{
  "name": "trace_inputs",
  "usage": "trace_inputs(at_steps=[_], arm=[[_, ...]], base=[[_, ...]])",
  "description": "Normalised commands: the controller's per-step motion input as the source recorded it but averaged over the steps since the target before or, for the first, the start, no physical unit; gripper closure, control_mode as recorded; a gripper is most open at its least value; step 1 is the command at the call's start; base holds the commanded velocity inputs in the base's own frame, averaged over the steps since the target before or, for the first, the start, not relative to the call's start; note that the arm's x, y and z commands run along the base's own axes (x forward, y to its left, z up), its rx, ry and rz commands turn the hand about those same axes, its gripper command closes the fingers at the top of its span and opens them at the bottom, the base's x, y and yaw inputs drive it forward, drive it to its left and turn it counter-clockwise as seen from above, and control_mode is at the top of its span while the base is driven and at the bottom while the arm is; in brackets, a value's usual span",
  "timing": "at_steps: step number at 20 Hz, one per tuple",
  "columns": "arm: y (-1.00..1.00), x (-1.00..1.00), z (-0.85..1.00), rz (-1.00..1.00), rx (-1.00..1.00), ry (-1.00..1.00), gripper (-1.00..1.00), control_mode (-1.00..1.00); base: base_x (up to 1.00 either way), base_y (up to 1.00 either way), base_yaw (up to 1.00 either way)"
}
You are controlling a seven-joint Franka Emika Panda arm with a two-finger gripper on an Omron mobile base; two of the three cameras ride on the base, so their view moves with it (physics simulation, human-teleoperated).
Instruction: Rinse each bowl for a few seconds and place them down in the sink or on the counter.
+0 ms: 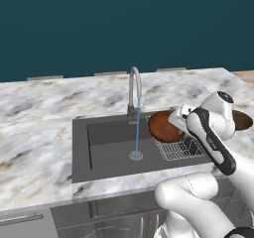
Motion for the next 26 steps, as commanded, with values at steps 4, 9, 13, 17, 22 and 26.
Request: trace_inputs(at_steps=[4, 9, 13, 17, 22, 26], arm=[[0.11, 0.44, -0.16, 0.0, 0.06, 0.0, 1.0, -1.0], [0.12, 0.42, -0.17, 0.0, 0.06, 0.0, 1.0, -1.0], [0.06, 0.39, -0.19, 0.0, 0.06, 0.0, 1.0, -1.0], [0.02, 0.39, -0.21, 0.0, 0.05, 0.0, 1.0, -1.0], [0.06, 0.4, -0.14, 0.0, 0.02, 0.0, 1.0, -1.0], [0.16, 0.4, -0.12, 0.0, 0.01, 0.0, 1.0, -1.0]], base=[[0.0, 0.0, 0.0], [0.0, 0.0, 0.0], [0.0, 0.0, 0.0], [0.0, 0.0, 0.0], [0.0, 0.0, 0.0], [0.0, 0.0, 0.0]])
